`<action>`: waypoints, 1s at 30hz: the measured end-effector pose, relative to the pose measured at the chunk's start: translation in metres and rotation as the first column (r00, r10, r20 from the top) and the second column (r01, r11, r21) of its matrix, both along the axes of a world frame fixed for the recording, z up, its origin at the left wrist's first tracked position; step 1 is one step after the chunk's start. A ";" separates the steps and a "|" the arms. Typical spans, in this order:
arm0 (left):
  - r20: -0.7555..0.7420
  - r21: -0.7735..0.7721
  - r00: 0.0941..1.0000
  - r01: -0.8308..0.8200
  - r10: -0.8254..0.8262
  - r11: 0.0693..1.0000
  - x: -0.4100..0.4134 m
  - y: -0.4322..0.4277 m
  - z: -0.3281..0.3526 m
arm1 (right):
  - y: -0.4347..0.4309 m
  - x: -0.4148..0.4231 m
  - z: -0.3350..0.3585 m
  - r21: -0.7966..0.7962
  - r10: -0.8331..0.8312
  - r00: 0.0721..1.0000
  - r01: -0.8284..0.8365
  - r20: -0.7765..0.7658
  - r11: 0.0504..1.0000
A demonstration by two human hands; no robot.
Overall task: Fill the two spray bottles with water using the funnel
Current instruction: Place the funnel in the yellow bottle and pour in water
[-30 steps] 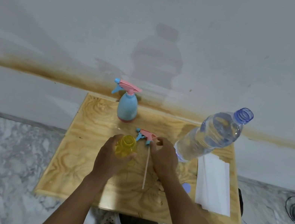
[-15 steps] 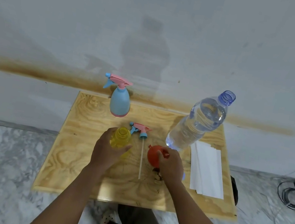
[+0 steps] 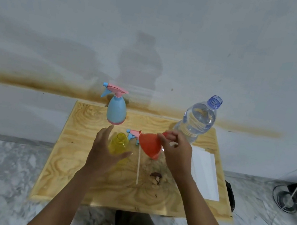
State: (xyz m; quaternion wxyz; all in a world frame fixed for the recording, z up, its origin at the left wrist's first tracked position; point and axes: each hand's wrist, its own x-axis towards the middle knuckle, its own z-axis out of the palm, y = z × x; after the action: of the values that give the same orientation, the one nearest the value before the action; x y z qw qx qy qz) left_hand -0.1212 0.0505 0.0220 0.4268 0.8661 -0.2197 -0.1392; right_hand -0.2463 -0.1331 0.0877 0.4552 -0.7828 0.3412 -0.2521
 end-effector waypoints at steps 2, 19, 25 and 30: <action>0.123 -0.093 0.991 0.068 -0.057 0.993 0.002 0.005 0.017 | 0.001 0.010 0.020 0.203 0.022 0.996 -0.039 0.084 0.979; -0.280 -0.246 0.958 -0.138 0.066 0.959 0.043 0.013 0.092 | 0.031 0.052 0.049 0.479 0.369 0.929 -0.341 0.038 0.809; -0.342 -0.198 0.938 -0.125 0.051 0.972 0.044 0.009 0.094 | 0.030 0.055 0.040 0.547 0.327 0.944 -0.291 0.032 0.785; -0.342 -0.129 0.937 -0.127 0.076 0.984 0.041 0.006 0.085 | 0.032 0.055 0.024 0.527 0.306 0.952 -0.246 -0.028 0.813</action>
State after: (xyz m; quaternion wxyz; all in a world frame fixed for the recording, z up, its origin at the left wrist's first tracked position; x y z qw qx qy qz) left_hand -0.0803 0.0560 0.1071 0.5279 0.8057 -0.1086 -0.2456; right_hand -0.1916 -0.1013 0.1113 0.6606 -0.6855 0.3037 -0.0382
